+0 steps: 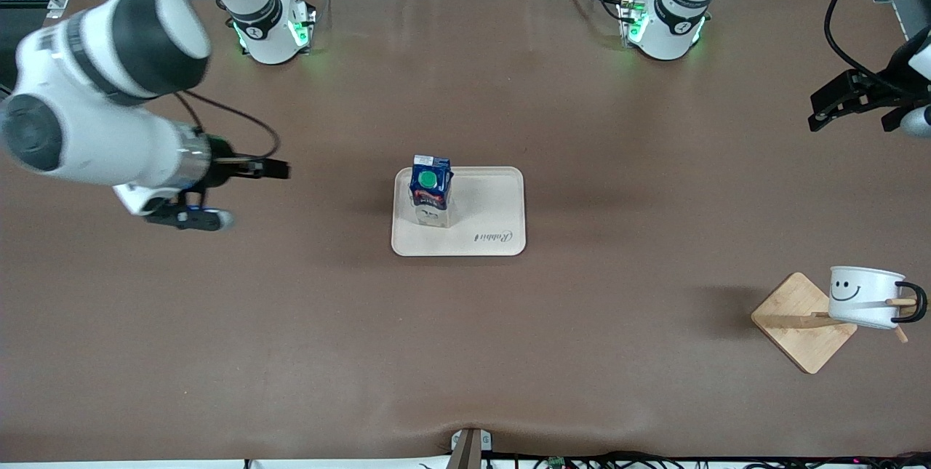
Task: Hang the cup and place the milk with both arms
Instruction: 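Raise the left gripper away while the right gripper reaches the milk, then grasp the blue milk carton with the right gripper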
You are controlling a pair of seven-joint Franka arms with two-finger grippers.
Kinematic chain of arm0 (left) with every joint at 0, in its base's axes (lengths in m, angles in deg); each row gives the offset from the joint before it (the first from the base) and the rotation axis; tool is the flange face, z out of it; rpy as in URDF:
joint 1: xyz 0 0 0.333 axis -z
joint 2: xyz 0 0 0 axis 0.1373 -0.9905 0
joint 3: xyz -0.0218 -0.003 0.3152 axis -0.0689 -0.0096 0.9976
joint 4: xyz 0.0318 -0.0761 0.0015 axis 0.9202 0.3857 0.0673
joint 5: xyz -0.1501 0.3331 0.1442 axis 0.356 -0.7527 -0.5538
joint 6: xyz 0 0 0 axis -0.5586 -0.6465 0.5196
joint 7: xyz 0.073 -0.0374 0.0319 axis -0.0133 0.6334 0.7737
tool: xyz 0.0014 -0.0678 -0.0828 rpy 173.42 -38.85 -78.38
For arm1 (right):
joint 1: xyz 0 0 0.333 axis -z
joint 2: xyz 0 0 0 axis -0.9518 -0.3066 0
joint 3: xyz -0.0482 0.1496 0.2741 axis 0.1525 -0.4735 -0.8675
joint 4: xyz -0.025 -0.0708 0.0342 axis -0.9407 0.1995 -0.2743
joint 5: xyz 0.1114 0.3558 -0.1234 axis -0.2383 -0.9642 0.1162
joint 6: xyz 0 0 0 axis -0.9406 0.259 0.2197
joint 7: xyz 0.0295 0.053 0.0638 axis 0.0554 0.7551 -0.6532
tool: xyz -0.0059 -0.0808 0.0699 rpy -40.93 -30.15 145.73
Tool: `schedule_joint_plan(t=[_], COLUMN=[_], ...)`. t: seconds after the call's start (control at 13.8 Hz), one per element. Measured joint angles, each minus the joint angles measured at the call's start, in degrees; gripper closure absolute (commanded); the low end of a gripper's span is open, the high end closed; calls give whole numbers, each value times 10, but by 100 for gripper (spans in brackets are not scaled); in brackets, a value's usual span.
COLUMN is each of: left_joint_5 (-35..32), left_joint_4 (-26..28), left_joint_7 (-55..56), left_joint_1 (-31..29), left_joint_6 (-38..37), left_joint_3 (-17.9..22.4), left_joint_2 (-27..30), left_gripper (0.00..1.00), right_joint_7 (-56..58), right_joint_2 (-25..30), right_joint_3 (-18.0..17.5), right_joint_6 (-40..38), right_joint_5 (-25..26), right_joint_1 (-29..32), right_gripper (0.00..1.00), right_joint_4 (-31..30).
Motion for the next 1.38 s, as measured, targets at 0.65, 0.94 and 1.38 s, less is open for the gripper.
schedule_joint_plan(t=[0.65, 0.94, 1.38], left_joint_5=[0, 0, 0], left_joint_4=[38, 39, 40], left_joint_7=[32, 32, 32], left_joint_1=[86, 81, 80], left_joint_6=[-1, -1, -1], left_joint_3=[63, 67, 63], left_joint_2=[27, 27, 27], left_gripper=[0, 0, 0], right_joint_7=[-162, -164, -188], right_joint_2=[-101, -137, -154], right_joint_3=[0, 1, 3], right_joint_6=[186, 219, 220], right_joint_5=[-1, 0, 57], right_joint_1=[-181, -209, -229], right_gripper=[0, 0, 100], right_joint_4=[-7, -8, -13])
